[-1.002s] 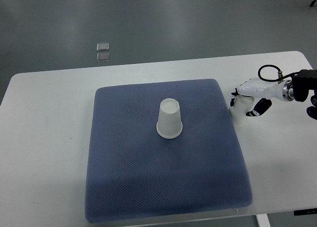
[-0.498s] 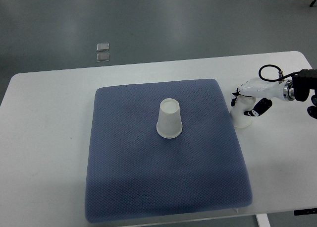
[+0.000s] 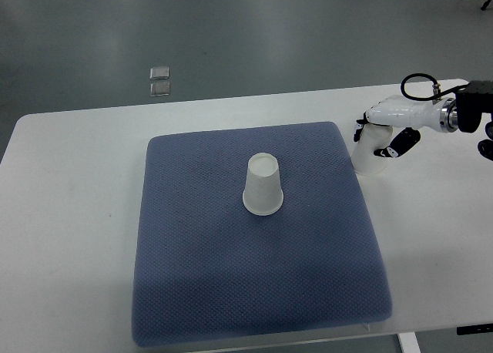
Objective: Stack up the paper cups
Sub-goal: 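Lift the cup with the right hand and carry it over the centre cup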
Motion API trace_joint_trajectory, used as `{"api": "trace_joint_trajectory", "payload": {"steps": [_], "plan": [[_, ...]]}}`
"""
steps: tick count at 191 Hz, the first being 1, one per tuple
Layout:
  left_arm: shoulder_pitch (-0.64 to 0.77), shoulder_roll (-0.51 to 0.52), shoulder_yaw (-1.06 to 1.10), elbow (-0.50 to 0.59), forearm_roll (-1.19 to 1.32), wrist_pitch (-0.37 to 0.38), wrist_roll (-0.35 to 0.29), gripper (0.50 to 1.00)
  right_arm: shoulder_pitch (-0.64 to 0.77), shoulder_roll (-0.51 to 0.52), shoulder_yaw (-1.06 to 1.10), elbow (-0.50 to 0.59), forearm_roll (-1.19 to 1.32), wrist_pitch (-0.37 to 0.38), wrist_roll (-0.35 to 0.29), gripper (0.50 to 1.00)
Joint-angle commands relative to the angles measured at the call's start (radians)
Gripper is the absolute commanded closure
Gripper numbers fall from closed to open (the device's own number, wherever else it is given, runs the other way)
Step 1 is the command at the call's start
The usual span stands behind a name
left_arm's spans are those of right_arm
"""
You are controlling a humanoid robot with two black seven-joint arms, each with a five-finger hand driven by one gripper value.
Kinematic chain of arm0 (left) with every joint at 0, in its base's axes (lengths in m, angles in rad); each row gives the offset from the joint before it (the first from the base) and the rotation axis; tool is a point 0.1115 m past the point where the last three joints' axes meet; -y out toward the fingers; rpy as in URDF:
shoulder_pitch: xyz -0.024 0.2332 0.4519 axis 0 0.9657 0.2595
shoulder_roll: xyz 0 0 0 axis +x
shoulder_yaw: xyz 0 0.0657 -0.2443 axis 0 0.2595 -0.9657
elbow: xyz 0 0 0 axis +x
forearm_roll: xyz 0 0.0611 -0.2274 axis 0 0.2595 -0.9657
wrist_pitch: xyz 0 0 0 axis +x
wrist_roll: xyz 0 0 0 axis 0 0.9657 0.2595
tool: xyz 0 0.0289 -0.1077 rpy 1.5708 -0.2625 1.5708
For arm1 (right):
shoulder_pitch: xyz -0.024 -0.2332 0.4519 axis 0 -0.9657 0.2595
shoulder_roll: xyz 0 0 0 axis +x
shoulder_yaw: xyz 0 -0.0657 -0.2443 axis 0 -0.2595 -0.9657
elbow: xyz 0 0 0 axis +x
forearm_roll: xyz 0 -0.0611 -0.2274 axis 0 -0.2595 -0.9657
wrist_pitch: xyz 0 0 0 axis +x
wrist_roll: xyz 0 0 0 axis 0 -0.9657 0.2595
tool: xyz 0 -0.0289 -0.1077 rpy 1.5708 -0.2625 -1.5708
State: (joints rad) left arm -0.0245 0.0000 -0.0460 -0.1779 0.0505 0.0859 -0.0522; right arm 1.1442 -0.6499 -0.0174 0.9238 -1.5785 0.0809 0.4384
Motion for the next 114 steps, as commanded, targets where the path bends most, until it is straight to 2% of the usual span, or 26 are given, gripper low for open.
{"api": "trace_joint_trajectory", "payload": {"steps": [1,43,114], "plan": [[0.000,0.000,0.000,0.000,-0.001,0.000,0.000,0.500,0.048,-0.004,0.002,0.046,0.000,0.057,0.014,0.991],[0.000,0.000,0.000,0.000,-0.001,0.000,0.000,0.500,0.144,0.009,0.005,0.099,0.008,0.135,0.016,0.991],[0.000,0.000,0.000,0.000,0.000,0.000,0.000,0.500,0.272,-0.008,0.005,0.182,0.100,0.206,0.017,0.991]]}}
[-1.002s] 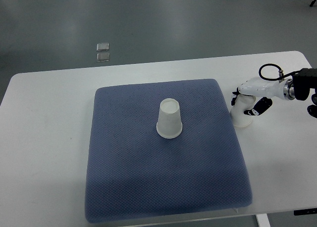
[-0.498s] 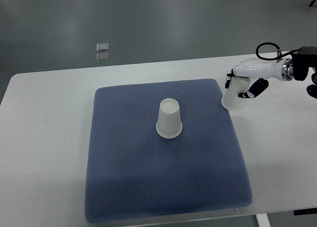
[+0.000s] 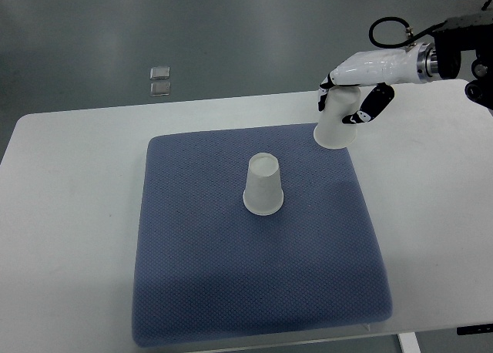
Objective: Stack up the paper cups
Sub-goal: 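Lift the cup with the right hand and carry it over the centre cup, then lower the held cup onto the inverted cup and open the right hand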
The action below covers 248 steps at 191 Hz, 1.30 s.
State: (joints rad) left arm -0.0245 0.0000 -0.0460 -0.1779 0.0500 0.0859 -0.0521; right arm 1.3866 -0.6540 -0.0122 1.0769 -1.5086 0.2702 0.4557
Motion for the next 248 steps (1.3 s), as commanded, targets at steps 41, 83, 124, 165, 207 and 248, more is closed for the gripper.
{"api": "trace_joint_trajectory", "payload": {"steps": [41,83,124,165,207,248], "plan": [[0.000,0.000,0.000,0.000,0.001,0.000,0.000,0.500,0.052,0.004,0.005,0.107,0.122,0.064,-0.003,0.991],[0.000,0.000,0.000,0.000,0.001,0.000,0.000,0.500,0.042,0.045,0.015,0.104,0.157,0.055,-0.014,0.991],[0.000,0.000,0.000,0.000,0.001,0.000,0.000,0.500,0.022,0.090,0.024,0.090,0.160,0.040,-0.014,0.991],[0.000,0.000,0.000,0.000,0.001,0.000,0.000,0.500,-0.003,0.131,0.041,0.087,0.160,0.040,-0.014,0.991],[0.000,0.000,0.000,0.000,0.001,0.000,0.000,0.500,-0.014,0.146,0.041,0.080,0.159,0.038,-0.015,0.989],[0.000,0.000,0.000,0.000,-0.001,0.000,0.000,0.500,-0.031,0.151,0.041,0.072,0.153,0.026,-0.023,0.989]]}}
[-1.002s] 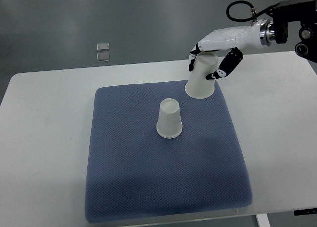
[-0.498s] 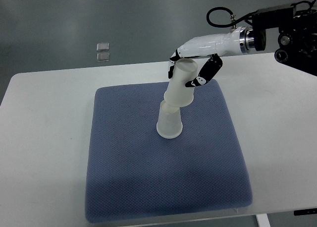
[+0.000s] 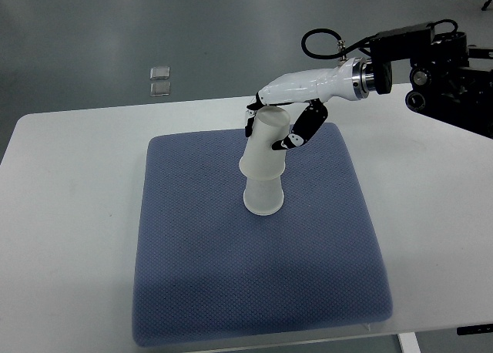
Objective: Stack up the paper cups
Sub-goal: 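Lower the held cup onto the inverted cup and open the right hand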
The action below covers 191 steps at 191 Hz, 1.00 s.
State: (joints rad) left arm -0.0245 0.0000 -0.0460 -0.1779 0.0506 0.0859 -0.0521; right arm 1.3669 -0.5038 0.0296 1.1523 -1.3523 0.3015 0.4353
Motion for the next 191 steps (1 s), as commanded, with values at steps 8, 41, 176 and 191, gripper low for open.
{"api": "trace_joint_trajectory", "payload": {"steps": [8,41,176,191], "plan": [[0.000,0.000,0.000,0.000,0.000,0.000,0.000,0.500,-0.015,0.002,0.000,-0.006,-0.008,-0.008,-0.003,0.989],[0.000,0.000,0.000,0.000,0.000,0.000,0.000,0.500,-0.028,0.007,0.000,-0.009,-0.013,-0.021,-0.001,0.989],[0.000,0.000,0.000,0.000,-0.001,0.000,0.000,0.500,-0.074,0.036,0.000,-0.022,-0.002,-0.076,0.005,0.673],[0.000,0.000,0.000,0.000,0.000,0.000,0.000,0.500,-0.077,0.033,0.000,-0.022,-0.002,-0.076,0.005,0.673]]}}
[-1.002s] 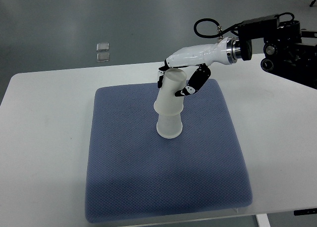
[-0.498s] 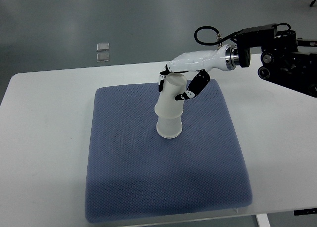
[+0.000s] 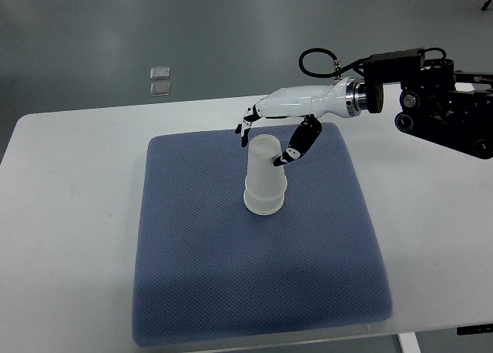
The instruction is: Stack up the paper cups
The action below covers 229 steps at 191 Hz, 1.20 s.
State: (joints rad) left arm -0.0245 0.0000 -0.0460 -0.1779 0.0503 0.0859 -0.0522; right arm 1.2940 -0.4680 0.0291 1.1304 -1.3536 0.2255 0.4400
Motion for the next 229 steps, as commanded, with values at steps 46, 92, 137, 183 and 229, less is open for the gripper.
{"api": "trace_joint_trajectory", "payload": {"steps": [46,92,137,183,229], "plan": [[0.000,0.000,0.000,0.000,-0.001,0.000,0.000,0.500,0.001,-0.015,0.003,0.000,0.005,0.000,0.000,0.634],[0.000,0.000,0.000,0.000,0.000,0.000,0.000,0.500,-0.004,0.000,0.158,-0.101,0.093,0.015,-0.024,0.605],[0.000,0.000,0.000,0.000,0.000,0.000,0.000,0.500,-0.051,0.023,0.173,-0.224,0.634,0.000,-0.086,0.605],[0.000,0.000,0.000,0.000,0.000,0.000,0.000,0.500,-0.142,0.106,0.189,-0.251,1.073,-0.129,-0.106,0.605],[0.000,0.000,0.000,0.000,0.000,0.000,0.000,0.500,-0.271,0.172,0.374,-0.267,1.395,-0.313,-0.107,0.603]]}}
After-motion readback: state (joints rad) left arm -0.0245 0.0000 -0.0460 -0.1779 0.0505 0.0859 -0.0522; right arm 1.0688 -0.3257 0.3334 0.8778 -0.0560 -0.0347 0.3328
